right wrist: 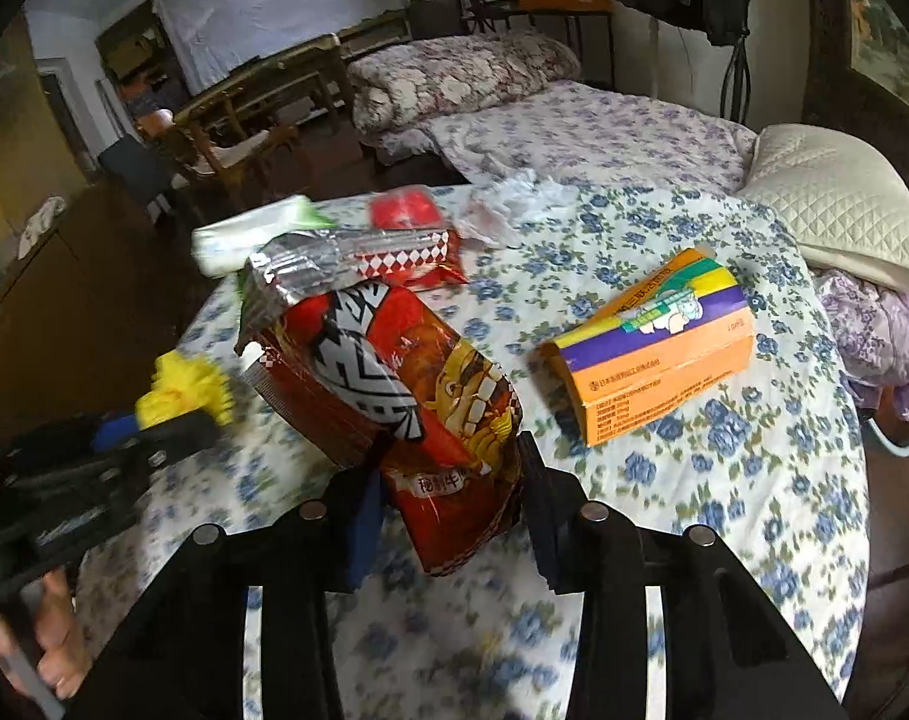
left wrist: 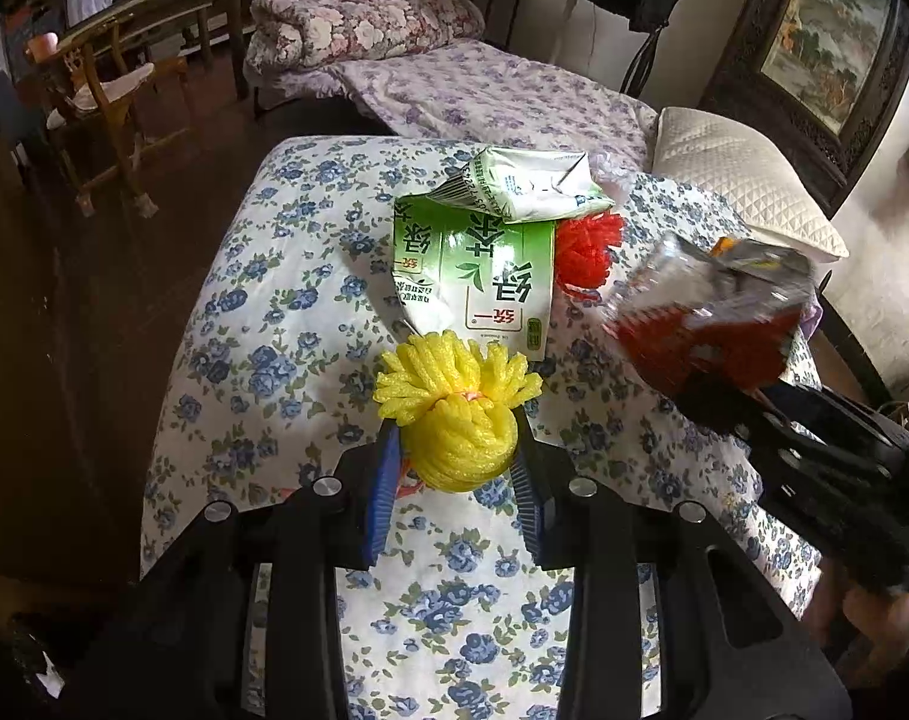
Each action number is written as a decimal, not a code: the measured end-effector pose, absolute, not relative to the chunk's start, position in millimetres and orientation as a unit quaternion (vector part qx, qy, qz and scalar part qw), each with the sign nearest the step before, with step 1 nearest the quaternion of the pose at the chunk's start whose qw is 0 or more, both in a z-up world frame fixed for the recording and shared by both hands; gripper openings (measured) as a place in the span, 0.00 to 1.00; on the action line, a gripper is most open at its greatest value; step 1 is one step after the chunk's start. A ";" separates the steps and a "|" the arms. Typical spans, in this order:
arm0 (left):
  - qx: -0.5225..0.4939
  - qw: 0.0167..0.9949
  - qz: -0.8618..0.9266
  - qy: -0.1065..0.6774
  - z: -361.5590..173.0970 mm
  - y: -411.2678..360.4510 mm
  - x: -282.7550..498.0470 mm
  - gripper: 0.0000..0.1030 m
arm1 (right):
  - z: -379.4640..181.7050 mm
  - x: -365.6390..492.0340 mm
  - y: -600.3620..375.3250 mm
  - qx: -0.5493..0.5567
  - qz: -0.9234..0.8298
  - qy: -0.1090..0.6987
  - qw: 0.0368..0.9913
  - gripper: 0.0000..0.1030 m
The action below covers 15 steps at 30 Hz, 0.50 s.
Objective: Collect trash
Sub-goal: 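Grasp the yellow mesh ball with the left gripper while the right grasps the red chip bag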
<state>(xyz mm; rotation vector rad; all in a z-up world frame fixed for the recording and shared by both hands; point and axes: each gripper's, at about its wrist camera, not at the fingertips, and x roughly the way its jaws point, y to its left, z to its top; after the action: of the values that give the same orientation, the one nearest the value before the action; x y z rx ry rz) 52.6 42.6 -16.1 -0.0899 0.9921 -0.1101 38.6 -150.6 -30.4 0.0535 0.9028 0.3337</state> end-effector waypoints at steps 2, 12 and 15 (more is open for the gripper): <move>-0.041 0.879 -0.054 0.472 -14.7 44.0 52.0 0.35 | -24.4 30.3 -152.2 0.025 0.159 0.429 0.889 0.39; -0.049 0.884 -0.079 0.458 -4.4 39.1 46.8 0.35 | 0.1 -9.0 -175.2 0.063 0.132 0.392 0.908 0.40; -0.044 0.883 -0.087 0.459 -5.5 30.2 43.8 0.35 | -7.6 -20.6 -192.3 0.076 0.111 0.403 0.905 0.40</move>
<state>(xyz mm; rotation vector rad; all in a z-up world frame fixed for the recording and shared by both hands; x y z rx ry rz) 43.8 30.2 -5.5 -0.0906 0.9561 -0.1819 -20.6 -192.3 -7.6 0.1570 0.8331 0.2300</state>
